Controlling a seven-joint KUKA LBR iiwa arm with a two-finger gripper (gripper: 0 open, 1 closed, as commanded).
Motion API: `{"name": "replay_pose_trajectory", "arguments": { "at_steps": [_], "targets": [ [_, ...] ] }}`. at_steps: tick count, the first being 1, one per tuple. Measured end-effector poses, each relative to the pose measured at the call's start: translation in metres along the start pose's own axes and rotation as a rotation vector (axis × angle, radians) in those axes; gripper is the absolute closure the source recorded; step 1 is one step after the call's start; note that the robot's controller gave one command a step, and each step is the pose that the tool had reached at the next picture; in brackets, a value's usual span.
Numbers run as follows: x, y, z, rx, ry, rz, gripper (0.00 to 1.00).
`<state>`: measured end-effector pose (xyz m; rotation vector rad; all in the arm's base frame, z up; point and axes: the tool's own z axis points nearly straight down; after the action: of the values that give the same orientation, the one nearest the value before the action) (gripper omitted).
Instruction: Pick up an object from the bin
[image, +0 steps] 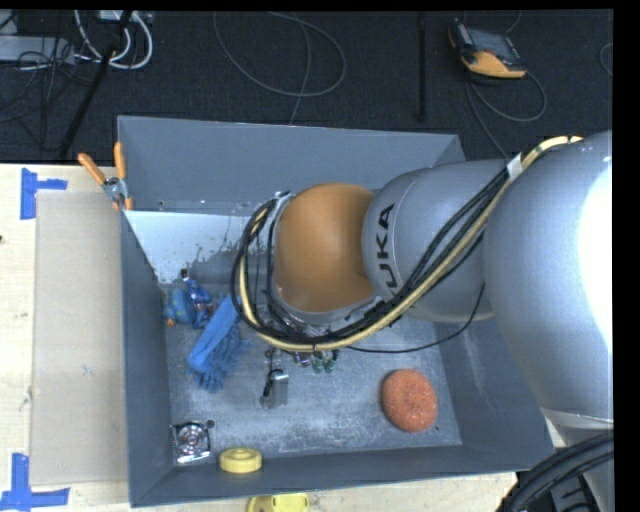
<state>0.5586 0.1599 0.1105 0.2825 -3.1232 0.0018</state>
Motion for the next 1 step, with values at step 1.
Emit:
{"name": "replay_pose_trajectory", "arguments": {
  "at_steps": [1],
  "targets": [
    [-0.0036, -0.0116, -0.0135, -0.002, -0.012, -0.014, 0.00]
  ]
}}
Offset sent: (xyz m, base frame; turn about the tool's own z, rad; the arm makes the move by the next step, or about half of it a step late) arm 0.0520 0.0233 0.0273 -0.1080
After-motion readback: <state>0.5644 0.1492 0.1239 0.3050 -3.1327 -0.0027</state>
